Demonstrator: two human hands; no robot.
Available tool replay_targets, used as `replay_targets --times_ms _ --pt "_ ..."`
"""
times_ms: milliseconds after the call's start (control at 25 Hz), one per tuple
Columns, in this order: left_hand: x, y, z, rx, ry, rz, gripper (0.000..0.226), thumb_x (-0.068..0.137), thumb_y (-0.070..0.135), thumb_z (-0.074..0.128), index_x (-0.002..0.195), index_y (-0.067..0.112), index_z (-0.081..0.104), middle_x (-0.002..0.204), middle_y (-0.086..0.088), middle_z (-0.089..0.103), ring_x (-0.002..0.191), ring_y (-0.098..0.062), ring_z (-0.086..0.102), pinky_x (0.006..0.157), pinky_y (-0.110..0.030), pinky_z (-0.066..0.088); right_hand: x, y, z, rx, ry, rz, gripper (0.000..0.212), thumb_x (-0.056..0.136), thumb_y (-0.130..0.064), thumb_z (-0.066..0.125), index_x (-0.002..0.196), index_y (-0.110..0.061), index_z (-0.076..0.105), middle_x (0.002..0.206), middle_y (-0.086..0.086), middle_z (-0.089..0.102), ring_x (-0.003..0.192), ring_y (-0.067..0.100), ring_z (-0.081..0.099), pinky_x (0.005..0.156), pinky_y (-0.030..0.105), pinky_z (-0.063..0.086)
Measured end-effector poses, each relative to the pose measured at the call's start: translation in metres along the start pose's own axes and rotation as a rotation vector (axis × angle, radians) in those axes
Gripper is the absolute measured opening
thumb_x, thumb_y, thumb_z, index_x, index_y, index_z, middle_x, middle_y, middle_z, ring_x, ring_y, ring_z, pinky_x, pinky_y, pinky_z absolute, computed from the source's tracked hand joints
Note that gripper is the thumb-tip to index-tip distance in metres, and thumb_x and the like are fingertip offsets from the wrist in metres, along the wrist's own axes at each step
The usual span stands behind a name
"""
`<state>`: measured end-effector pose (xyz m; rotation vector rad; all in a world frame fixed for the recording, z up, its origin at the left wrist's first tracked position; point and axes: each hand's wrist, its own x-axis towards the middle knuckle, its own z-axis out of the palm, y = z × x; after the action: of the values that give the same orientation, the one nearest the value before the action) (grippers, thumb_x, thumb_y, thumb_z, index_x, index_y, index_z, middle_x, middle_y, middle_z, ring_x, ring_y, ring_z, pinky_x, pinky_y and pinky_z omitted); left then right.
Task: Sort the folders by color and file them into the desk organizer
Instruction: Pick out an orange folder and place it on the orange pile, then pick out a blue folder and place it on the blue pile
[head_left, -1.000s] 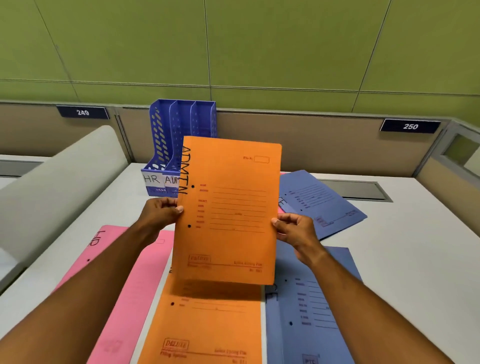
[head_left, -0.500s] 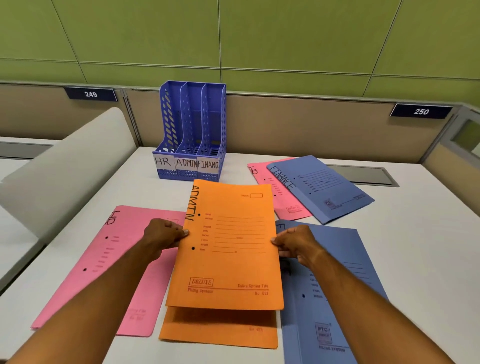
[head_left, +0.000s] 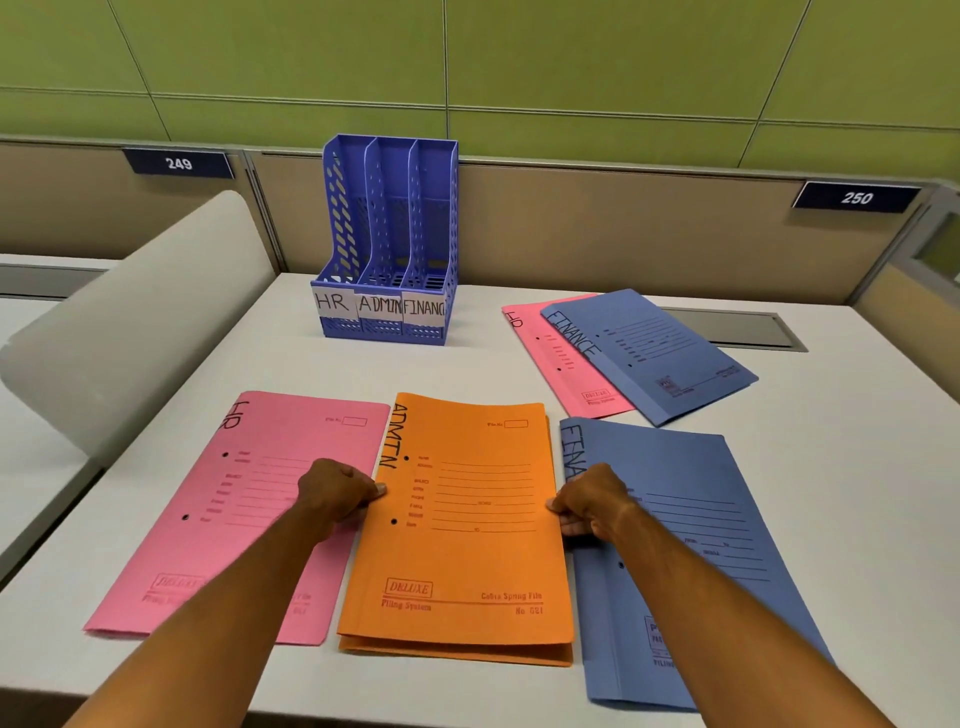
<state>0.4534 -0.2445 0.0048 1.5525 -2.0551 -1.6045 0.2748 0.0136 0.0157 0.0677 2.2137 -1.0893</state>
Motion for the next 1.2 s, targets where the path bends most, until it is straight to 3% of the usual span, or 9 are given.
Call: replay_targets --times_ms 200,320,480,640,840,960,1000,1080,1200 --pt "-0.002 0.004 0.004 0.047 -0.006 -0.016 0.019 0.075 0.008 0.079 0.083 -0.005 0.069 0.074 -0.019 0.067 0.057 -0.026 0.061 0.05 -0.031 0.051 0.0 0.003 0.002 -0.066 0.005 0.011 0.015 0.082 0.007 0.068 0.096 0.009 0.062 0.088 0.022 0.07 0.074 0.033 0.072 0.07 0.046 0.062" --pt "0.001 0.007 0.003 0.081 -0.019 -0.033 0.023 0.076 0.011 0.08 0.084 -0.007 0.067 0.078 -0.022 0.069 0.059 -0.029 0.063 0.059 -0.037 0.058 -0.003 0.0 0.001 -0.089 0.001 0.022 0.01 0.087 0.003 0.063 0.095 0.009 0.064 0.086 0.022 0.07 0.072 0.031 0.072 0.072 0.045 0.062" --pt "0.005 0.008 0.001 0.11 -0.004 -0.038 0.026 0.078 0.017 0.079 0.083 -0.005 0.065 0.08 -0.022 0.07 0.062 -0.03 0.067 0.064 -0.04 0.06 -0.011 -0.005 -0.007 -0.026 -0.061 0.054 0.023 0.09 -0.013 0.06 0.101 0.008 0.061 0.095 0.026 0.067 0.075 0.033 0.069 0.069 0.04 0.061" --pt "0.007 0.015 0.005 0.373 0.08 0.189 0.039 0.08 0.04 0.074 0.078 0.002 0.067 0.08 -0.019 0.07 0.07 -0.031 0.068 0.071 -0.041 0.059 -0.012 -0.011 -0.012 0.05 -0.048 0.03 0.036 0.091 -0.025 0.061 0.104 0.008 0.059 0.1 0.027 0.067 0.083 0.036 0.069 0.071 0.039 0.06" --pt "0.002 0.031 0.023 0.645 0.128 0.43 0.063 0.081 0.059 0.062 0.121 0.01 0.06 0.12 -0.012 0.065 0.107 -0.03 0.061 0.086 -0.042 0.049 -0.004 -0.019 -0.014 0.096 0.065 -0.116 0.033 0.088 -0.028 0.063 0.094 0.004 0.063 0.081 0.016 0.064 0.071 0.026 0.064 0.069 0.036 0.056" --pt "-0.002 0.038 0.04 0.721 0.14 0.531 0.074 0.08 0.064 0.058 0.134 0.014 0.049 0.133 -0.014 0.053 0.118 -0.031 0.053 0.09 -0.044 0.047 0.0 -0.021 -0.016 -0.201 0.291 -0.382 0.029 0.086 -0.03 0.064 0.072 -0.006 0.058 0.066 0.006 0.055 0.06 0.017 0.052 0.062 0.034 0.051" --pt "-0.003 0.041 0.046 0.762 0.153 0.566 0.078 0.08 0.067 0.055 0.138 0.015 0.045 0.137 -0.014 0.049 0.122 -0.032 0.049 0.093 -0.046 0.045 -0.001 -0.021 -0.017 -0.276 0.339 -0.478 0.027 0.086 -0.033 0.064 0.076 -0.007 0.06 0.07 0.005 0.057 0.064 0.017 0.054 0.065 0.035 0.053" --pt "-0.006 0.048 0.06 0.825 0.171 0.63 0.084 0.079 0.07 0.051 0.143 0.017 0.037 0.146 -0.015 0.039 0.131 -0.033 0.04 0.1 -0.049 0.04 0.0 -0.018 -0.019 -0.383 0.336 -0.593 0.04 0.087 -0.041 0.062 0.109 -0.009 0.061 0.103 0.01 0.065 0.094 0.024 0.062 0.083 0.039 0.054" --pt "-0.011 0.06 0.081 0.87 0.161 0.702 0.095 0.078 0.074 0.046 0.151 0.019 0.02 0.158 -0.017 0.02 0.144 -0.034 0.021 0.11 -0.051 0.027 0.008 -0.012 -0.026 -0.635 0.3 -0.609 0.081 0.088 -0.058 0.053 0.149 -0.012 0.025 0.156 0.013 0.027 0.143 0.032 0.027 0.113 0.046 0.031"
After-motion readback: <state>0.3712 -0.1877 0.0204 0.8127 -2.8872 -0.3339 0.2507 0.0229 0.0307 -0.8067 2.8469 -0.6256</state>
